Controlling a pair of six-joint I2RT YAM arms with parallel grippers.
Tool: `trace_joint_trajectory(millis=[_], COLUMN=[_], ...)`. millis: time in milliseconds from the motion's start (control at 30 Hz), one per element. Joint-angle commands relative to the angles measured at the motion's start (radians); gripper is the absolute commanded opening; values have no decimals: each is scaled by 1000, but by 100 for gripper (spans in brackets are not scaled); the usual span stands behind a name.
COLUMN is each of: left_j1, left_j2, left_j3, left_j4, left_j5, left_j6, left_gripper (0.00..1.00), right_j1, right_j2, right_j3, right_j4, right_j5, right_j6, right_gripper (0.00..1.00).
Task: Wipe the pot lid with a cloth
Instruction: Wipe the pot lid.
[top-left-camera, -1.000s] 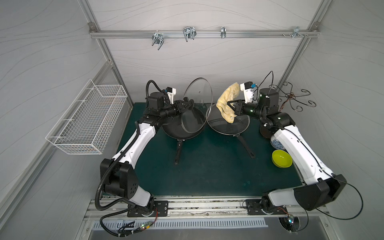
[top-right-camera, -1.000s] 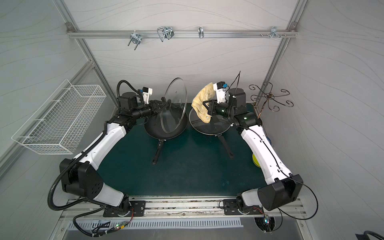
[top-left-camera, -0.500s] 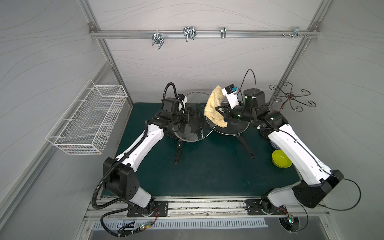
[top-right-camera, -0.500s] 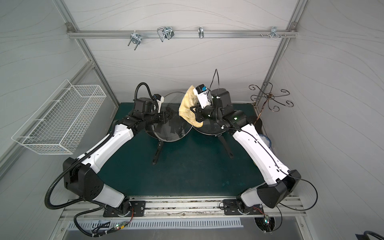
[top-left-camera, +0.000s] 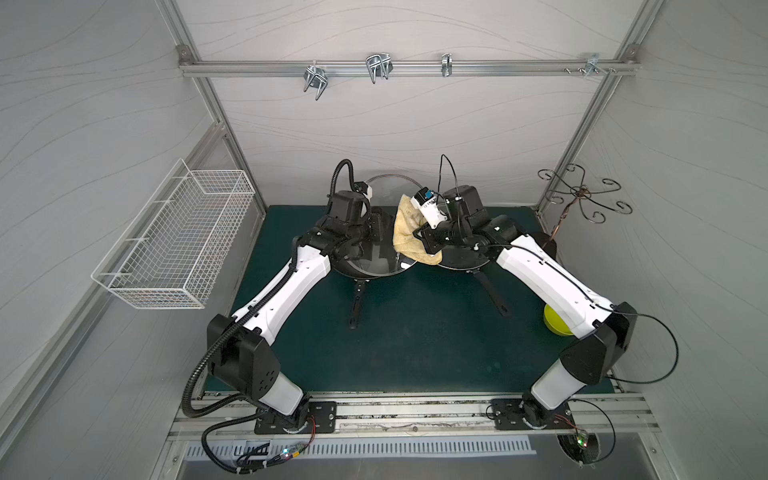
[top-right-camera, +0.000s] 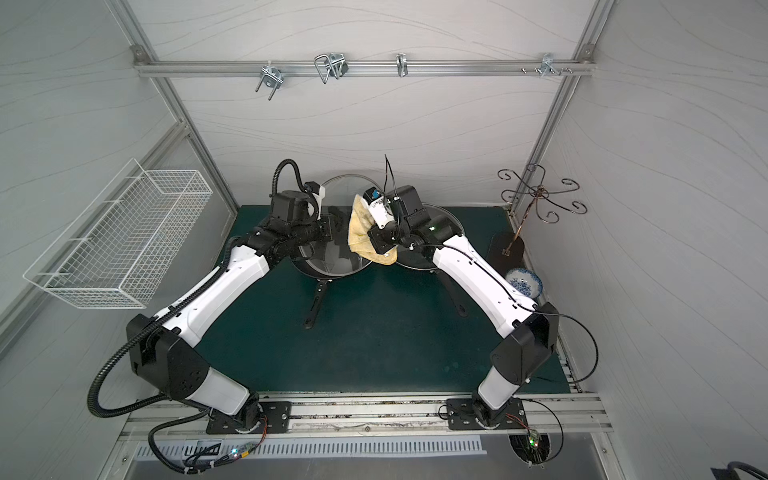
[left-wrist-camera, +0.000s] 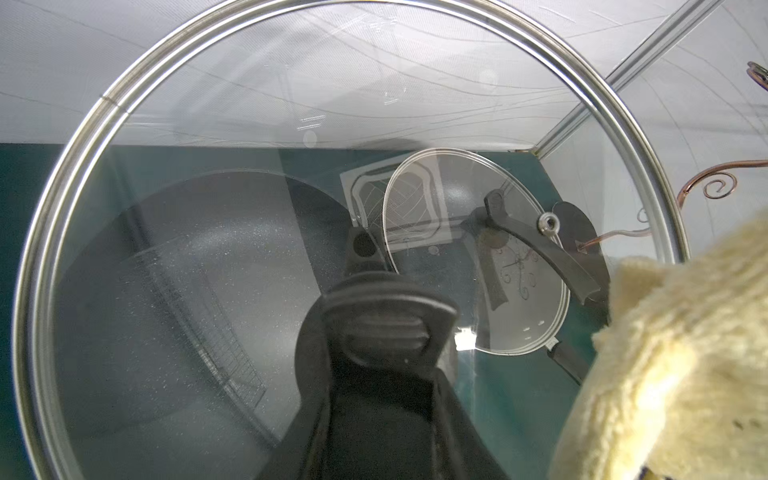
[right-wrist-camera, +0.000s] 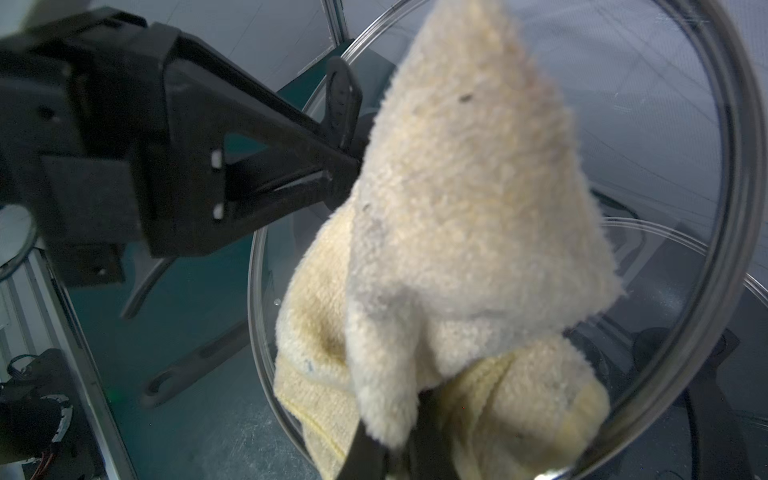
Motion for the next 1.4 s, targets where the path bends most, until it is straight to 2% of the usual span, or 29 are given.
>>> trace_joint_trajectory(millis=[0, 300, 567, 667, 800, 967, 1100, 1200, 1367], left_j1=[-11, -15, -18, -25, -39, -93, -144, -167, -177], left_j2=[-49, -158, -182, -185, -192, -194, -195, -196, -187], left_j3=[55, -117, -153, -155, -149, -165, -194, -203, -200], left_j4=[268, 415, 398, 342, 265, 218, 247, 254, 250], left_j5=[117, 169, 313, 349, 340, 251, 186, 159, 156], left_j6=[116, 552, 979, 1155, 1365, 1647, 1767, 1810, 1830], left_gripper=[0, 0, 0, 0, 0, 0, 0, 0, 0], right_j1=[-38, -135, -132, -109, -68, -16, 10, 22, 38], right_j2=[-6, 17, 121, 161, 199, 217, 228, 234, 234], right_j3=[25, 50, 179, 233, 277, 270, 259, 252, 244], right_j4=[-13, 10, -9, -26, -48, -39, -32, -40, -56], right_j5=[18, 14, -26, -39, -55, -121, -196, -223, -183], right_j6=[-1, -23, -74, -99, -159, -166, -177, -204, -258], right_gripper=[0, 0, 0, 0, 0, 0, 0, 0, 0])
